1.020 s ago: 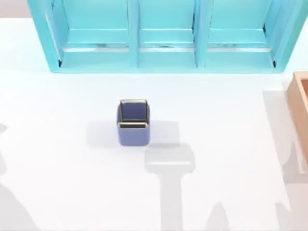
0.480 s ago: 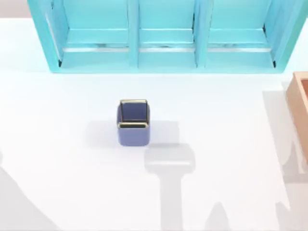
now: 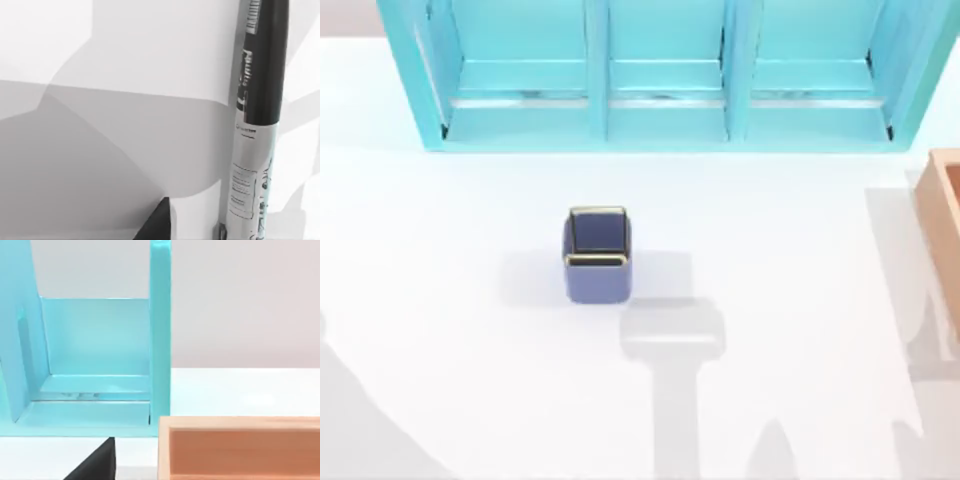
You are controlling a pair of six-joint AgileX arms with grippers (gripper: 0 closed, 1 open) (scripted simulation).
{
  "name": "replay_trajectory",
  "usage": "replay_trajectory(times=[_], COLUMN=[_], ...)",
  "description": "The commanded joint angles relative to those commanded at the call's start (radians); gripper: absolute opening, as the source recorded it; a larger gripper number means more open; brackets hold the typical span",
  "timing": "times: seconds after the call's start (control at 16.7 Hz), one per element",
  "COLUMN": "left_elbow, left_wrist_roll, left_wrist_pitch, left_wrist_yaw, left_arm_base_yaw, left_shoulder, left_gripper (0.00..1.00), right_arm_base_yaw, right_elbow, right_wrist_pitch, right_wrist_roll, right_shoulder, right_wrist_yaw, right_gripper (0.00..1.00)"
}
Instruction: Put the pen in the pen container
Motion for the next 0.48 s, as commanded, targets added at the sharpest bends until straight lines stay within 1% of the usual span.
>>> replay_trajectory(times=[0.48], left_elbow=[0.000], left_wrist_roll=[0.000], left_wrist_pitch=[0.000], left_wrist_yaw=[0.000], left_arm_base_yaw=[0.000], left_shoulder=[0.000], left_gripper=[0.25], right_arm_base_yaw=[0.000], right_elbow=[0.000], right_wrist_pitch=[0.000], right_wrist_roll=[0.000], right_shoulder=[0.000], right_wrist_yaw=[0.000], right_gripper=[1.00])
